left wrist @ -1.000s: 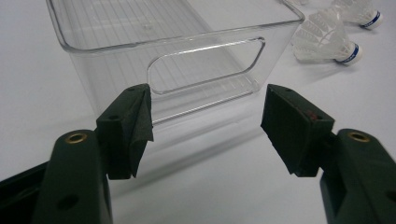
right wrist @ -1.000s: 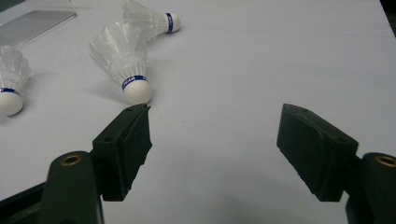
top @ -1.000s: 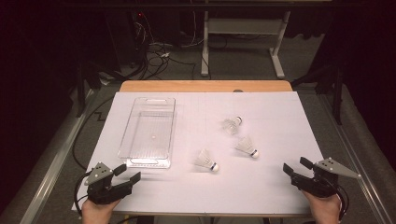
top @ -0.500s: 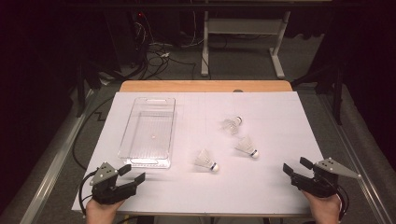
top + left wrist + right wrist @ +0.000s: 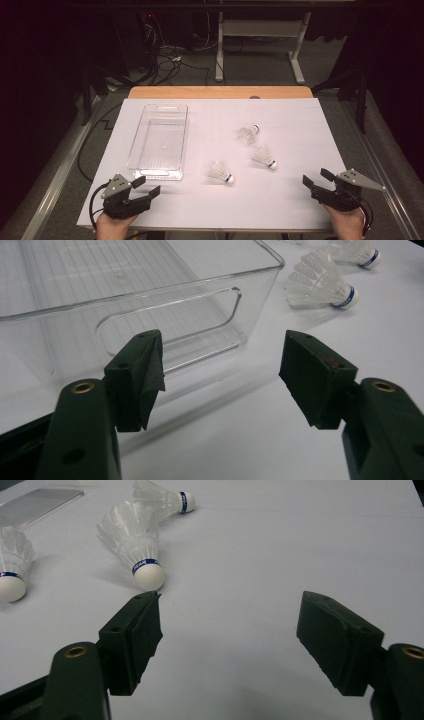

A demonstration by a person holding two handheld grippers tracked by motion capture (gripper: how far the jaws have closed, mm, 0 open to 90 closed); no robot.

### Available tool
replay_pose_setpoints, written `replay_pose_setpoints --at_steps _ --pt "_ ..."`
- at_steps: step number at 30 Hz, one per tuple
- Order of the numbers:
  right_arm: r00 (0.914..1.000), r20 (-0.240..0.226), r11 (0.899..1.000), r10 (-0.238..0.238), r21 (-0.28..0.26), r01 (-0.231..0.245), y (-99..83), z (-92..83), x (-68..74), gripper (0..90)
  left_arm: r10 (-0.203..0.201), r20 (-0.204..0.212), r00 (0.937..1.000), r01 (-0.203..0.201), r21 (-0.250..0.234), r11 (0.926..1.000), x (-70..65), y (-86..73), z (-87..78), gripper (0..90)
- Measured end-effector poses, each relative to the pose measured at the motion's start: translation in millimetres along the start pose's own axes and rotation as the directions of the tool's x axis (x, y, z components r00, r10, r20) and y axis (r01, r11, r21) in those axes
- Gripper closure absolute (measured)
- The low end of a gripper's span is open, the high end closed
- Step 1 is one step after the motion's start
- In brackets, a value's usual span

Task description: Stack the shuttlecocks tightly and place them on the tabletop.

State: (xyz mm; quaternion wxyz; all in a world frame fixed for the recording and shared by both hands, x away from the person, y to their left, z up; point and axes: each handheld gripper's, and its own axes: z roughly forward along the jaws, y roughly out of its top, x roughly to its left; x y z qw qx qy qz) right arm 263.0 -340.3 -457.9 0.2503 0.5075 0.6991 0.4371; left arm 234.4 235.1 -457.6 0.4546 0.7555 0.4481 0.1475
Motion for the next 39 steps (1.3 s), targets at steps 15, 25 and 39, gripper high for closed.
replay_pose_setpoints --at_steps 15,25,39 --pt "1.0000 0.000 1.000 -0.006 0.007 0.006 0.0 1.1 1.1 26.3 0.026 0.055 0.9982 -0.027 0.016 0.9995 -14.1 4.8 13.5 34.6" --pt "0.9999 0.000 1.000 -0.011 0.014 0.011 0.0 1.4 1.8 26.3 0.034 0.072 0.9968 -0.036 0.027 0.9990 -20.9 4.9 17.6 34.7" --pt "0.9999 -0.008 1.000 -0.011 0.012 0.011 0.1 1.7 2.4 26.2 0.049 0.105 0.9932 -0.054 0.042 0.9977 -31.3 8.0 27.7 34.6"
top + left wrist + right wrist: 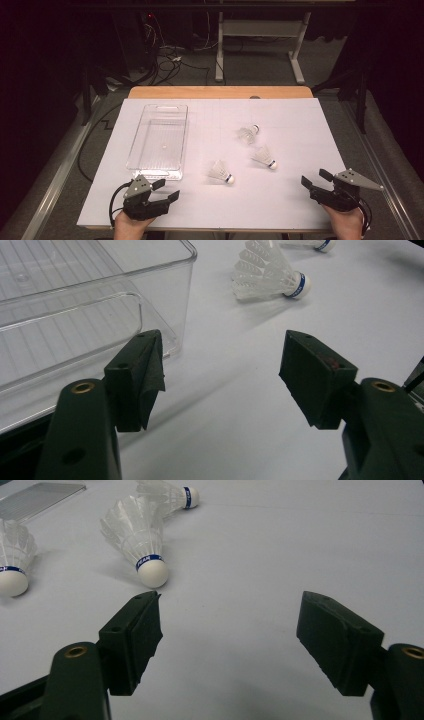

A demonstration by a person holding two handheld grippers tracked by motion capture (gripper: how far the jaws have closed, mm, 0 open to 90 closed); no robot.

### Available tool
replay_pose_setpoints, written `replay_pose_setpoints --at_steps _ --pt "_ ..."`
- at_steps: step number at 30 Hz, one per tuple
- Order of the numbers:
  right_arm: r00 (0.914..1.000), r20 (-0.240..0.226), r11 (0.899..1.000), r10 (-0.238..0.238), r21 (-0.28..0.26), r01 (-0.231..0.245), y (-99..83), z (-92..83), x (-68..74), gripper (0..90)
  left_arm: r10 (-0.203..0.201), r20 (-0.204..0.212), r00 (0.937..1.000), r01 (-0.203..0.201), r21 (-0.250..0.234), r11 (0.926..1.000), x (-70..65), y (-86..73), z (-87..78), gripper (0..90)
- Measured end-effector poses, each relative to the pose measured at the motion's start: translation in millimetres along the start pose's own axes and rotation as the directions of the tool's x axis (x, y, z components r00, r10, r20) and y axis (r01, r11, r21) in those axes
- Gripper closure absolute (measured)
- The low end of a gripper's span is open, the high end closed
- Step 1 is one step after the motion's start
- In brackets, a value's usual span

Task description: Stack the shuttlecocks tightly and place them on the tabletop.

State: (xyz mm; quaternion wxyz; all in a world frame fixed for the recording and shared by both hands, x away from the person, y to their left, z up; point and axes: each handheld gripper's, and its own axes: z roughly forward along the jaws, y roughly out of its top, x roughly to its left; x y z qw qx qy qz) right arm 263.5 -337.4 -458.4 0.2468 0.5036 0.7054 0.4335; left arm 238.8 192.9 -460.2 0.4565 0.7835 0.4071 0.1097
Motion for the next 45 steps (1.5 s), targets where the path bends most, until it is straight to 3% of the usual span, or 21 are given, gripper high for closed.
replay_pose_setpoints --at_steps 12,34,45 --pt "1.0000 0.000 1.000 -0.001 -0.001 0.001 0.1 -0.1 0.1 25.9 0.009 0.010 0.9999 -0.009 0.003 1.0000 -6.0 3.1 6.5 35.2" --pt "1.0000 0.001 1.000 -0.006 -0.007 0.006 0.3 -0.9 0.6 26.0 0.062 0.055 0.9965 -0.065 0.051 0.9966 -22.5 8.2 26.1 36.1" --pt "1.0000 -0.004 1.000 -0.007 -0.005 0.007 0.2 -0.5 0.9 26.1 0.056 0.060 0.9966 -0.059 0.052 0.9969 -28.2 13.0 35.6 36.3"
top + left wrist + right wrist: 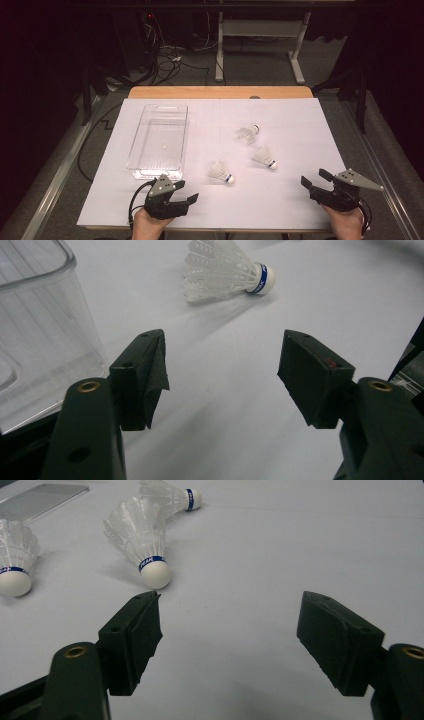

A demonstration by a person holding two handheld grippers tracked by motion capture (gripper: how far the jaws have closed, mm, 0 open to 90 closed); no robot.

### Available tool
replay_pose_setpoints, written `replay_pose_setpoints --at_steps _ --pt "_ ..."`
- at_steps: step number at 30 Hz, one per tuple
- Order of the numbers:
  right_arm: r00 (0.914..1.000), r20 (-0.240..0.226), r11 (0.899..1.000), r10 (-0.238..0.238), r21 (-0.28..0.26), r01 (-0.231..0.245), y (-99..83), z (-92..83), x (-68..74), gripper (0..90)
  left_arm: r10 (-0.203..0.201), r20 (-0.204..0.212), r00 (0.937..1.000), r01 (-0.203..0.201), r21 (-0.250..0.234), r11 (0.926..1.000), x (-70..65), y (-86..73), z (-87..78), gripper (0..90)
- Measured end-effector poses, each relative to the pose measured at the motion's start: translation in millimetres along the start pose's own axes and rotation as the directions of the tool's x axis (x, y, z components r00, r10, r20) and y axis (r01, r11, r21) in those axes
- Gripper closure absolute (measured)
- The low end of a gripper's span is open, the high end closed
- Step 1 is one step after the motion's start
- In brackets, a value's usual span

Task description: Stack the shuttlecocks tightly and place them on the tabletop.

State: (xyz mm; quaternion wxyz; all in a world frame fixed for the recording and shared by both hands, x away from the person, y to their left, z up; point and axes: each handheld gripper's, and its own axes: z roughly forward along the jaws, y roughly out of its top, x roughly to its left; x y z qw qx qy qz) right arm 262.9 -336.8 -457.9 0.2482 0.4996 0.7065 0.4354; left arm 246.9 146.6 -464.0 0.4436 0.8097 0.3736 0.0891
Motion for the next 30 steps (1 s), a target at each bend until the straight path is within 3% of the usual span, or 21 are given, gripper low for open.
replay_pose_setpoints --at_steps 15,30 --pt "1.0000 -0.003 1.000 -0.001 -0.002 0.001 0.0 -0.1 0.4 26.2 0.024 -0.016 0.9996 -0.024 0.013 0.9996 -7.0 11.5 12.8 36.5" --pt "1.0000 -0.005 1.000 -0.007 0.001 0.007 0.1 0.3 0.9 26.4 0.000 -0.010 1.0000 0.000 0.031 0.9995 -6.3 21.7 24.8 39.5"
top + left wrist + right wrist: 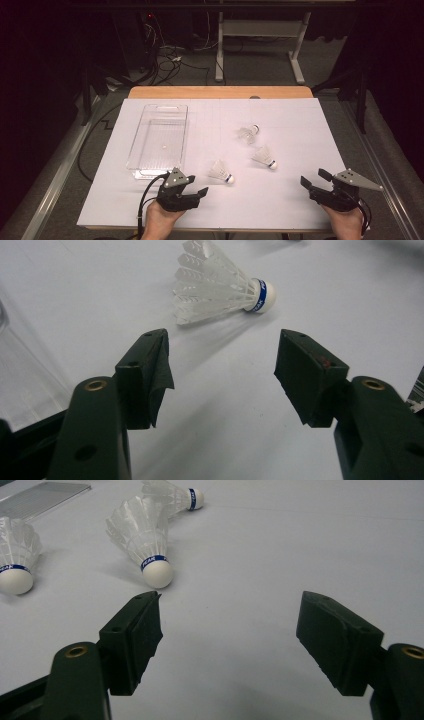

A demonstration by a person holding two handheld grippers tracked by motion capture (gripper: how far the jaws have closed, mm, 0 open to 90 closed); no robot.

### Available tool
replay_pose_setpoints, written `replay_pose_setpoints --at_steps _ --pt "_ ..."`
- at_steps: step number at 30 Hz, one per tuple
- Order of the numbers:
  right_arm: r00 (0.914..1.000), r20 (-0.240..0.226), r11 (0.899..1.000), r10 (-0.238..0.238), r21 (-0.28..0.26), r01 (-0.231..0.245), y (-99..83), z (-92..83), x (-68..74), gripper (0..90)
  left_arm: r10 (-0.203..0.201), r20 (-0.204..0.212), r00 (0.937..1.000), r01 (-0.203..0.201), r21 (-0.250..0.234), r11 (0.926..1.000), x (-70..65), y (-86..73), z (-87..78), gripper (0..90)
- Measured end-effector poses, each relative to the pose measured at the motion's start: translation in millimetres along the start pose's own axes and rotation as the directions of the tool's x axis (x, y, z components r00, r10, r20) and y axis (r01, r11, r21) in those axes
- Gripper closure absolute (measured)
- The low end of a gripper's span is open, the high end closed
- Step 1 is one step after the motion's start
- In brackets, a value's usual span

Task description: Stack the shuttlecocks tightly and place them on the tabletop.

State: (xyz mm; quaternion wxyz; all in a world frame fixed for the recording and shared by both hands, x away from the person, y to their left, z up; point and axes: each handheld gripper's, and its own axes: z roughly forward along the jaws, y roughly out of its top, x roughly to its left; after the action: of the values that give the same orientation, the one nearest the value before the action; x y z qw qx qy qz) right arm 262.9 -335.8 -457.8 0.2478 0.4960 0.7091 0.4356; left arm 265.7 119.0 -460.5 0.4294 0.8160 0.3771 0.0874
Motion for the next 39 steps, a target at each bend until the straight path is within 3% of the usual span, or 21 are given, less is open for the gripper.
replay_pose_setpoints --at_steps 6,14,18,33,39 --pt "1.0000 -0.001 1.000 0.000 0.000 0.000 0.0 0.0 0.0 26.4 0.016 -0.024 0.9996 -0.015 0.018 0.9997 0.2 5.0 5.8 40.0" --pt "1.0000 -0.001 1.000 -0.002 -0.001 0.002 -0.1 0.0 -0.2 26.6 0.004 -0.024 0.9997 -0.004 0.025 0.9997 0.3 11.9 12.0 40.9" --pt "1.0000 -0.001 1.000 -0.002 -0.002 0.002 -0.1 -0.2 -0.3 26.8 0.023 -0.042 0.9989 -0.021 0.043 0.9988 -1.0 15.2 15.6 41.1" --pt "1.0000 -0.002 1.000 -0.002 -0.001 0.002 -0.2 0.1 -0.5 27.1 -0.021 -0.052 0.9984 0.023 0.052 0.9984 4.2 24.4 28.8 45.1" --pt "1.0000 -0.002 1.000 -0.003 -0.001 0.003 -0.2 0.1 -0.5 27.1 -0.033 -0.027 0.9991 0.034 0.053 0.9980 2.8 31.6 32.1 45.8"
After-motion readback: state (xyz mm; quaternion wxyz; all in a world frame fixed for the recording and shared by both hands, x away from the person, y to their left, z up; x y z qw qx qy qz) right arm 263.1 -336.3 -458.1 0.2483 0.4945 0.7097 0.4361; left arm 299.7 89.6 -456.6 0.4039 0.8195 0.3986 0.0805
